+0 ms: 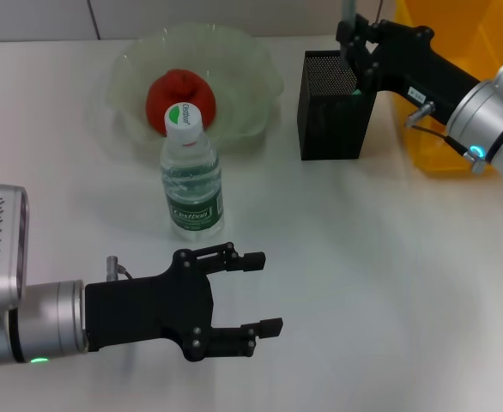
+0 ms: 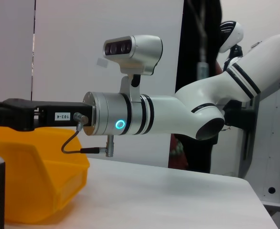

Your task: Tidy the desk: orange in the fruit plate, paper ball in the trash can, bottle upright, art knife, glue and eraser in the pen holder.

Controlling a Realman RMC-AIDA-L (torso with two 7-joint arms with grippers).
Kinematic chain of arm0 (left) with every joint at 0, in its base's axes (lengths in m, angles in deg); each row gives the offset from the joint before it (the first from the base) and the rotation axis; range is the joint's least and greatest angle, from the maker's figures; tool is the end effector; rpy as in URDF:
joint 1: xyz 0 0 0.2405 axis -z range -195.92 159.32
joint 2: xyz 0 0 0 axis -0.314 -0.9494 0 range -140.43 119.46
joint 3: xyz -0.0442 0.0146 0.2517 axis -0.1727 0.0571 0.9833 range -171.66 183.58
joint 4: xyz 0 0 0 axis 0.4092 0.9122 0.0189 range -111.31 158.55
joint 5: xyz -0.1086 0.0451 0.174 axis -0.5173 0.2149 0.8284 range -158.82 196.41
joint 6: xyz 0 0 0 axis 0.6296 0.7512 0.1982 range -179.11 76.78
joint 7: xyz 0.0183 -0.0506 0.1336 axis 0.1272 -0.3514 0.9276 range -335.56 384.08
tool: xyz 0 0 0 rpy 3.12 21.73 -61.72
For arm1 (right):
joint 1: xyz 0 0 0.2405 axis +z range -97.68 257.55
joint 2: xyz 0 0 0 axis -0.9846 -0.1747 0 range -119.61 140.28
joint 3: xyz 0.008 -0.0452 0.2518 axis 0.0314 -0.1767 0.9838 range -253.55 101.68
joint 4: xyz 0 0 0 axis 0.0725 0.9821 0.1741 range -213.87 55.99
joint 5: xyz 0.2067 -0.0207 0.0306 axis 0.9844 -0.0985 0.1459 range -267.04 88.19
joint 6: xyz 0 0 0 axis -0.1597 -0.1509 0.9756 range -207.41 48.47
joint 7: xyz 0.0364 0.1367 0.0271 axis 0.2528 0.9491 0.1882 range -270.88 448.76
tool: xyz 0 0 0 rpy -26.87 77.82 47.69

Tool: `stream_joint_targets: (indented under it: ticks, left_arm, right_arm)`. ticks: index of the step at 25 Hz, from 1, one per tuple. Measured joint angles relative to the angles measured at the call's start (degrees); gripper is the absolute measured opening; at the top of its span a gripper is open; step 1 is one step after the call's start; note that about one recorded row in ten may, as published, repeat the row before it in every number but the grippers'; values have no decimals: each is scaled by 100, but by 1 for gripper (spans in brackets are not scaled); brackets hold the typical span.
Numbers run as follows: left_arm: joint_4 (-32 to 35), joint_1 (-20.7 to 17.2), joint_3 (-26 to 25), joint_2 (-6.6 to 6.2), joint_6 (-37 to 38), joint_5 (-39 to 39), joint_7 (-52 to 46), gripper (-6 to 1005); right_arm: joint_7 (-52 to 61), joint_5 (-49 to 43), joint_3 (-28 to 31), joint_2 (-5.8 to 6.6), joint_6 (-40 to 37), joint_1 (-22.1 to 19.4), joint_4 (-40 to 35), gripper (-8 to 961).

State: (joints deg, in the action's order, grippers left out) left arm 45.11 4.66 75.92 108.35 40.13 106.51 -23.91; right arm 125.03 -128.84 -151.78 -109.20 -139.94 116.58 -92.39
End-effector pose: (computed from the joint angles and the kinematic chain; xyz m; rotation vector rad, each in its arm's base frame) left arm -0.2633 0.2479 -0.0687 -2.8661 -0.2256 -0.9529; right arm 0.2347 0.3916 -0.0424 -2.1290 0.4089 0.8530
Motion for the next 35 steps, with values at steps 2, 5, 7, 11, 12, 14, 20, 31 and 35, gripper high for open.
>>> stream_joint_targets:
  ticks: [2, 5, 7, 11, 12, 14, 20, 31, 35]
  left_arm:
    - [0, 0, 0, 0, 0, 0, 0, 785]
    - [2, -21, 0, 0, 0, 0, 4, 785]
    - [2, -21, 0, 0, 0, 0, 4, 785]
    - [5, -38, 0, 0, 3, 0, 19, 785]
    - [5, -38, 0, 0, 3, 0, 19, 785]
    - [5, -39, 0, 0, 4, 0, 22, 785]
    - [5, -68, 0, -8, 35, 0, 10, 785]
    - [56, -93, -28, -58, 112, -1, -142, 785]
    - [64, -85, -59, -80, 91, 0, -157, 785]
  right_arm:
    - [-9, -24, -55, -5, 2, 28, 44, 137]
    - [-9, -41, -157, -17, -5, 16, 34, 138]
    - [-8, -41, -170, -21, -43, -16, 29, 139]
    - [-8, -41, -170, -24, -315, -135, 26, 168]
    - [-8, -39, -169, -24, -462, -191, 11, 196]
    - [-1, -38, -169, -25, -758, -301, -25, 251]
    - [628, -372, -201, 51, -2050, -1327, -643, 486]
    - [1455, -3446, 1214, 181, -3723, -2977, -2018, 825]
    - [1430, -4846, 2070, 187, -4205, -3020, -2009, 834]
